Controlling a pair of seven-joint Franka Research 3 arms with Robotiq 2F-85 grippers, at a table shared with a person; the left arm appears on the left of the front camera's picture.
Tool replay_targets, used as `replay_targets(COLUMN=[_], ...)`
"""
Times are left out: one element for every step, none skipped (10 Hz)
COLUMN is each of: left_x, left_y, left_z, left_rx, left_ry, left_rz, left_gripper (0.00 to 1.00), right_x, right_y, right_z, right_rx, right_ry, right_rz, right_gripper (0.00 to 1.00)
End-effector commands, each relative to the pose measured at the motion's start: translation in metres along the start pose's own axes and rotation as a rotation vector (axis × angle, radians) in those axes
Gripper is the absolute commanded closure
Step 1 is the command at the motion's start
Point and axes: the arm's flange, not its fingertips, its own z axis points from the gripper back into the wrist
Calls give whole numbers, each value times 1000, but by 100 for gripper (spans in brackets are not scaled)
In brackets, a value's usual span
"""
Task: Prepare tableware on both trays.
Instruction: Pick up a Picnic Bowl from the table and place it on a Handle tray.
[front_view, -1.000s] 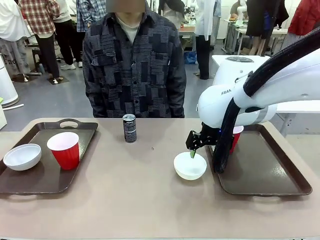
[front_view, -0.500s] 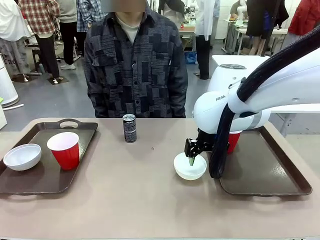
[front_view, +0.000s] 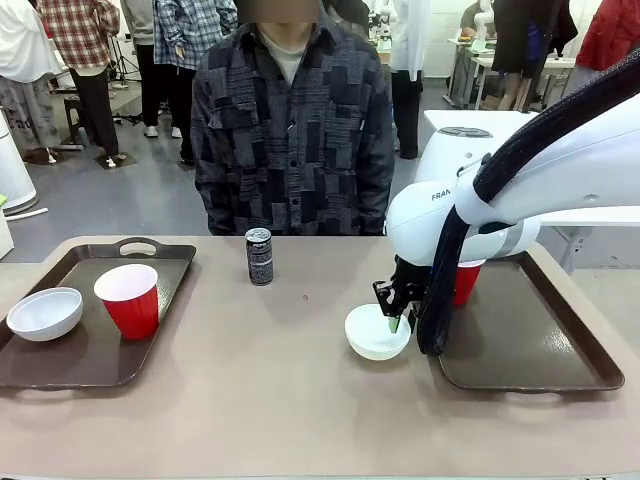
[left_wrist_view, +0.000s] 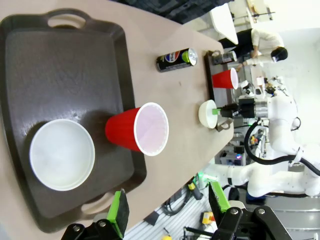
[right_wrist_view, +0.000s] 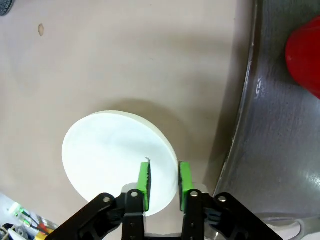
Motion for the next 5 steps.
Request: replay_targets(left_x=[1, 1, 1, 1, 1], left_y=[-1, -1, -1, -1, -1], left_z=[1, 1, 1, 1, 1], left_rx=[-2, -2, -2, -2, -2], left_ry=[4, 4, 4, 4, 4], left_rz=[-5, -5, -5, -5, -5], left_gripper=[15, 15, 15, 15, 15], right_x=[6, 6, 6, 4, -3], right_y=[1, 1, 1, 1, 4], right_z=[-1, 0, 1, 5, 17], right_rx=[14, 19, 23, 26, 38], right_ry=[0, 1, 1, 7, 28], right_rz=[8, 5, 6, 15, 27], right_gripper=[100, 100, 100, 100, 98])
